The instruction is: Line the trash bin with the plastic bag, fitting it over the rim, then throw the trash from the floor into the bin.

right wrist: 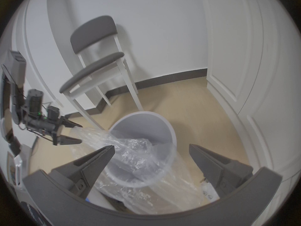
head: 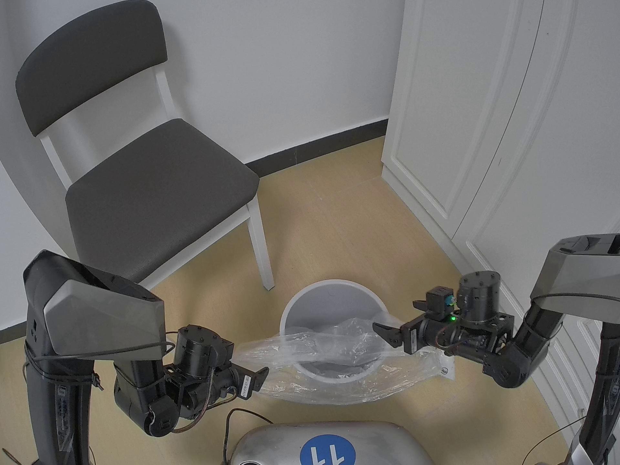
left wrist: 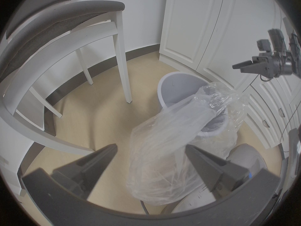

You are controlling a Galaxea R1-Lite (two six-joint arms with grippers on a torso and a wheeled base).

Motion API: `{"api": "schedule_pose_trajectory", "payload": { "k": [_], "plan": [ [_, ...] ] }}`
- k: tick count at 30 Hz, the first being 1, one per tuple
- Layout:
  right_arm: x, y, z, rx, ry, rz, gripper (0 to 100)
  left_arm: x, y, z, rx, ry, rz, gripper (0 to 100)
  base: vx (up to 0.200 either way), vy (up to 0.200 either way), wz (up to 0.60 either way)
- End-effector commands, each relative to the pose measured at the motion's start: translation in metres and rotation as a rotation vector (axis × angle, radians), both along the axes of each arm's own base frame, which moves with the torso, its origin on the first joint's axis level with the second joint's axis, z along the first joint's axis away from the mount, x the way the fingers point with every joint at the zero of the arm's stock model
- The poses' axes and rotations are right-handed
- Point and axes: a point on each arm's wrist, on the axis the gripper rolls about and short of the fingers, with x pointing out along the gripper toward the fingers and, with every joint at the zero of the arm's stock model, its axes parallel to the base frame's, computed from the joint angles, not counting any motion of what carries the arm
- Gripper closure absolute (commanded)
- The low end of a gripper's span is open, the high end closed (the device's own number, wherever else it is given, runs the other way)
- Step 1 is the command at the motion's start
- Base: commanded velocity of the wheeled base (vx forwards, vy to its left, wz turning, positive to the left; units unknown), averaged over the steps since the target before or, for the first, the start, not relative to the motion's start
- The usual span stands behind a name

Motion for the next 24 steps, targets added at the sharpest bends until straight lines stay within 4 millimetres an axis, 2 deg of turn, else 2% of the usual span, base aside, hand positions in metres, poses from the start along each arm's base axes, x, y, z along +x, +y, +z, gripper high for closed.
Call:
{"api": "schedule_pose_trajectory", "payload": {
  "k": [1, 6, 7, 11, 12, 13, 16, 19, 24],
  "plan": [
    [0.037, 0.065, 0.056, -0.187, -0.081, -0.022, 0, 0.001, 0.0, 0.003, -0.009, -0.018, 0.004, 0, 0.0, 0.0, 0.0],
    [0.042, 0.072, 0.061, -0.281, -0.054, 0.07, 0, 0.0, 0.0, 0.002, -0.014, -0.026, 0.002, 0, 0.0, 0.0, 0.0],
    [0.043, 0.068, 0.059, -0.328, -0.066, 0.164, 0, 0.0, 0.0, 0.001, -0.012, -0.025, 0.001, 0, 0.0, 0.0, 0.0],
    [0.052, 0.059, 0.04, -0.387, -0.087, 0.346, 0, 0.0, -0.001, 0.0, -0.009, -0.022, -0.001, 0, 0.0, 0.0, 0.0],
    [0.052, 0.059, 0.04, -0.387, -0.087, 0.346, 0, 0.0, -0.001, 0.0, -0.009, -0.022, -0.001, 0, 0.0, 0.0, 0.0],
    [0.06, 0.057, 0.028, -0.427, -0.1, 0.395, 0, 0.0, -0.001, -0.001, -0.007, -0.021, 0.0, 0, 0.0, 0.0, 0.0],
    [0.07, 0.058, 0.015, -0.466, -0.054, 0.433, 0, 0.0, -0.001, -0.001, -0.005, -0.02, -0.001, 0, 0.0, 0.0, 0.0],
    [0.073, 0.061, 0.007, -0.448, 0.038, 0.527, 0, 0.0, -0.001, -0.001, -0.007, -0.023, -0.002, 0, 0.0, 0.0, 0.0],
    [0.084, 0.061, -0.007, -0.409, 0.068, 0.644, 0, 0.0, -0.001, -0.001, -0.006, -0.023, -0.001, 0, 0.0, 0.0, 0.0]
  ]
}}
